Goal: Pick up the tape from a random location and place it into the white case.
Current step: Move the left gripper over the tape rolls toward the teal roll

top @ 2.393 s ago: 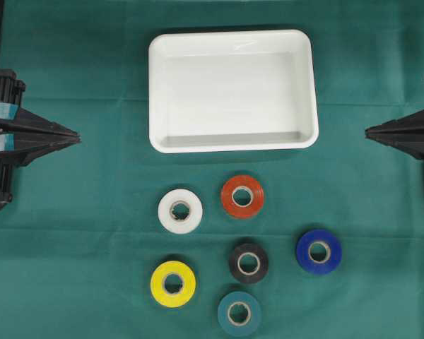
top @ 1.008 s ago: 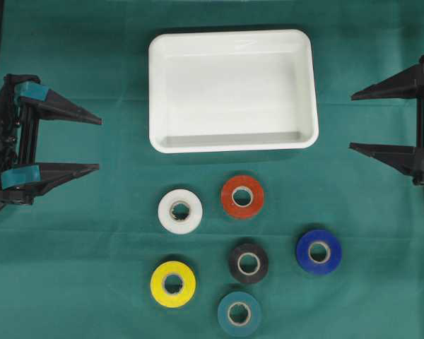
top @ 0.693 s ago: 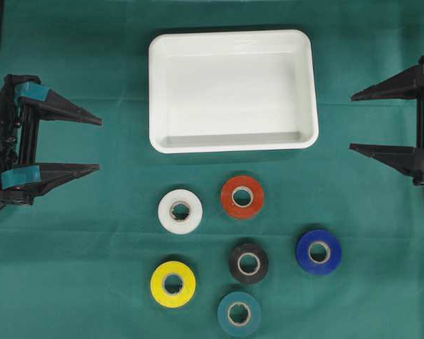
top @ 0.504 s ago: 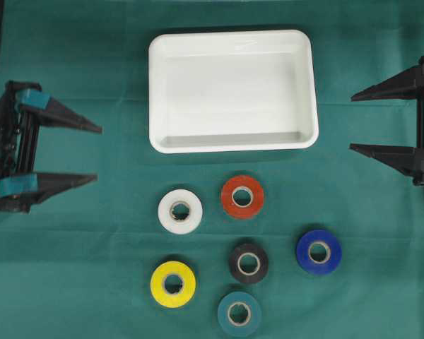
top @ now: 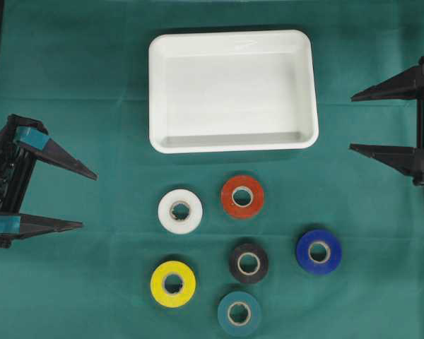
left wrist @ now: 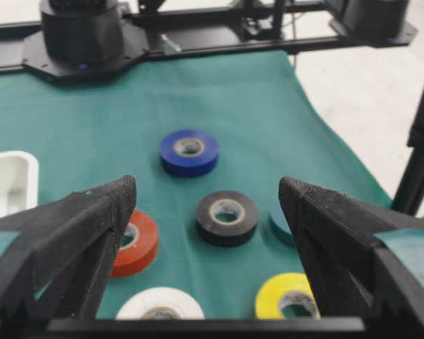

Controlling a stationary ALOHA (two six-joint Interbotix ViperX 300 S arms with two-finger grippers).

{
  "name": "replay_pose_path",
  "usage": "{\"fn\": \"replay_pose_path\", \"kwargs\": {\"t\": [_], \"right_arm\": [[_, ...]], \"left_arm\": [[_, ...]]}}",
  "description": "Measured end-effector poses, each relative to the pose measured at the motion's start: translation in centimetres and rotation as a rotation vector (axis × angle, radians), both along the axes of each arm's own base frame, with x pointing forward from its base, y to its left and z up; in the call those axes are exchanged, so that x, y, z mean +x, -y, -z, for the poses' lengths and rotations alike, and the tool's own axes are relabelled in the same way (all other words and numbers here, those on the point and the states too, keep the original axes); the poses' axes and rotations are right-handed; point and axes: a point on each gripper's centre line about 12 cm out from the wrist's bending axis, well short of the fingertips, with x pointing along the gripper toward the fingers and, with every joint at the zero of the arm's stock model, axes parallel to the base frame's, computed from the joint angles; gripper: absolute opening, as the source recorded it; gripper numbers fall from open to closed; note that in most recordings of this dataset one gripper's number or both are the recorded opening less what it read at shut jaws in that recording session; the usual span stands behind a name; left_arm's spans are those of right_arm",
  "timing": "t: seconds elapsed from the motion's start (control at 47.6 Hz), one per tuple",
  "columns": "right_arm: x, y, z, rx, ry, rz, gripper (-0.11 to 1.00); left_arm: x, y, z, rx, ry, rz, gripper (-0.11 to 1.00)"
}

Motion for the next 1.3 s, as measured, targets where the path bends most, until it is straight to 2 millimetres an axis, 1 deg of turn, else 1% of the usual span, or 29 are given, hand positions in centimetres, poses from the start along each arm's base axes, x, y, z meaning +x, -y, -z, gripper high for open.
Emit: {"fn": "replay_pose_path", "kwargs": {"t": [0.231,0.336,0.546,0.798,0.924,1.302], "right_arm": [[0.0,0.0,0.0,0.000,-0.003,0.000,0.92],[0.0,0.0,0.0,0.000,-0.003,0.000,0.92],[0.0,0.0,0.1,0.000,-0.005,0.000,0.92],[0.0,0.0,0.1,0.000,-0.005,-0.002,0.92],[0.0,0.0,0.1,0.000,-0.005,0.000,0.92],[0.0,0.0,0.1,0.001,-0.006,0.000,0.92]], "left_arm": [[0.2,0.1,0.3,0.006,-0.024,0.002,0.98],[1.1,0.3,0.2,0.009,-0.040,0.002,0.98],[4.0,1.0,0.1,0.022,-0.086,0.003,0.98],[7.8,2.7,-0.3,0.038,-0.120,0.029,0.98],[10.0,3.5,-0.3,0.043,-0.138,0.036,0.98],[14.9,5.0,-0.9,0.049,-0.155,0.040,0.98]]}}
